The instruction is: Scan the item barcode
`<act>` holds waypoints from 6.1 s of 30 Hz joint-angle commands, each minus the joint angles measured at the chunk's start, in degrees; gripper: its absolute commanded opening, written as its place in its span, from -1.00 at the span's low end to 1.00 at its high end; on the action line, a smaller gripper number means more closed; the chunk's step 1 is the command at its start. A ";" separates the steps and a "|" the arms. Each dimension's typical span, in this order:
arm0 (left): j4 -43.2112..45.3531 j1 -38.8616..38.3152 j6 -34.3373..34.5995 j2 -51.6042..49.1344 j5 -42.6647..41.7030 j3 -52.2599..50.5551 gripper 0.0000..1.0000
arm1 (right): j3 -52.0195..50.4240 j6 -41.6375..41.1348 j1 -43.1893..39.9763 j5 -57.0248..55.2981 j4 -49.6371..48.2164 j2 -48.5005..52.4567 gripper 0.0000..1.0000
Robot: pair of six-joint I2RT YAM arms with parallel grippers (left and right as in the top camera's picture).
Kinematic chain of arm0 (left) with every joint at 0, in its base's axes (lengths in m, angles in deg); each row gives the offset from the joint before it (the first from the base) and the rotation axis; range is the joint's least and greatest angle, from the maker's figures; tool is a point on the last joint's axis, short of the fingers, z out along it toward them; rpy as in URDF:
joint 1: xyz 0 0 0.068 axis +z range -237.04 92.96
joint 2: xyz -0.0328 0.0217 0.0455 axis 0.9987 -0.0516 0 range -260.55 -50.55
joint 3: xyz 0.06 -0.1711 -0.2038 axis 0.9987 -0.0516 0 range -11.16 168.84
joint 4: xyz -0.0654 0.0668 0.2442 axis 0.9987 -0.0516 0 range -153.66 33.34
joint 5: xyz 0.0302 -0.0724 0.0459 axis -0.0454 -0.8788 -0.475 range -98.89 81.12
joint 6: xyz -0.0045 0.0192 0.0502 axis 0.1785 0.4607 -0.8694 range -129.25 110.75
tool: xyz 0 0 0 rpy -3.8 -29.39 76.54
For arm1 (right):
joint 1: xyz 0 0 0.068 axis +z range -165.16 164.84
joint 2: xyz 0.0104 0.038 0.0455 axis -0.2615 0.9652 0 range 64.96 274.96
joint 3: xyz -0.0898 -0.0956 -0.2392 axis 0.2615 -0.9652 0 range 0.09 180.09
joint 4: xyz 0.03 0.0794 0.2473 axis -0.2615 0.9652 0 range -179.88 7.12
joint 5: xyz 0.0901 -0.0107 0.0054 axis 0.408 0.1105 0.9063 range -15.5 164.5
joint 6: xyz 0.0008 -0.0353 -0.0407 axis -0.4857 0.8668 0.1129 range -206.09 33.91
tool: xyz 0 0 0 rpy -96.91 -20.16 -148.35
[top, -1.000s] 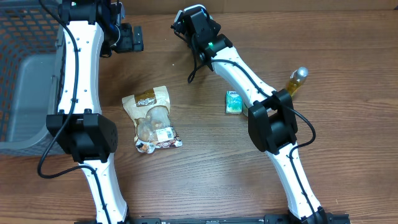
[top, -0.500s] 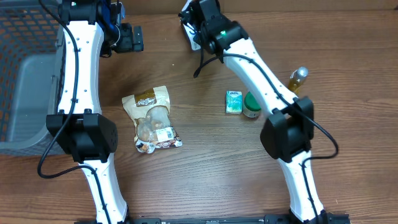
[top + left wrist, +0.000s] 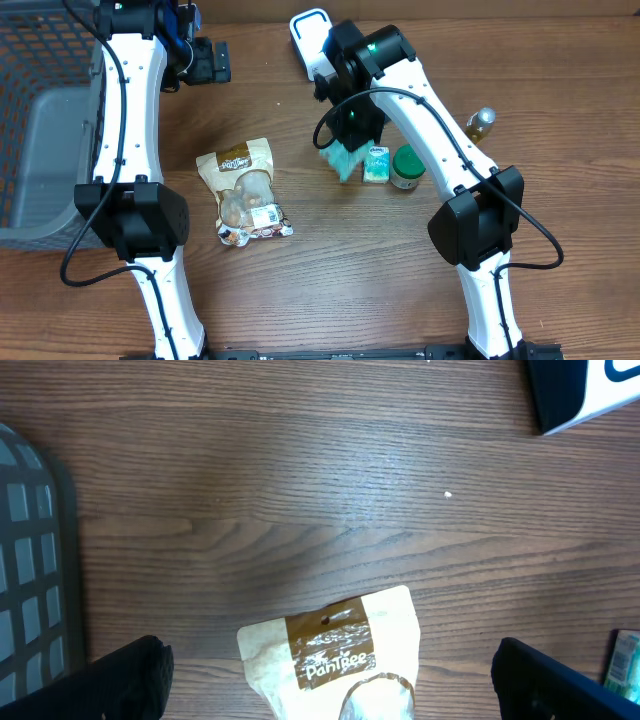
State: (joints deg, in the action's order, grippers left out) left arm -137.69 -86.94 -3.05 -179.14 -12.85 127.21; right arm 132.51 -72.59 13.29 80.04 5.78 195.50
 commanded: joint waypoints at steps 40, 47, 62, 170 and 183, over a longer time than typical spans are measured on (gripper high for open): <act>0.00 -0.11 0.22 0.76 0.55 0.33 0.99 | -10.45 -9.35 0.00 -9.22 -13.62 -2.29 1.00; 0.00 -0.11 0.22 0.76 0.55 0.33 0.99 | -9.35 -10.75 -0.02 13.75 -20.83 -2.27 0.96; 0.00 -0.11 0.22 0.76 0.55 0.33 0.99 | -13.27 -16.76 10.80 18.58 -33.03 -2.23 -0.88; 0.00 -0.11 0.20 0.76 0.55 0.33 0.99 | -37.64 -21.92 7.39 4.68 -47.56 -15.37 0.33; 0.00 -0.11 0.22 0.76 0.55 0.33 0.99 | -37.64 -18.97 5.18 4.66 -47.23 -15.34 0.55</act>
State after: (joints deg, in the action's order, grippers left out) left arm -137.69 -86.94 -3.05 -179.14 -12.87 127.21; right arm 94.37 -92.44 18.71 84.72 -41.32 181.14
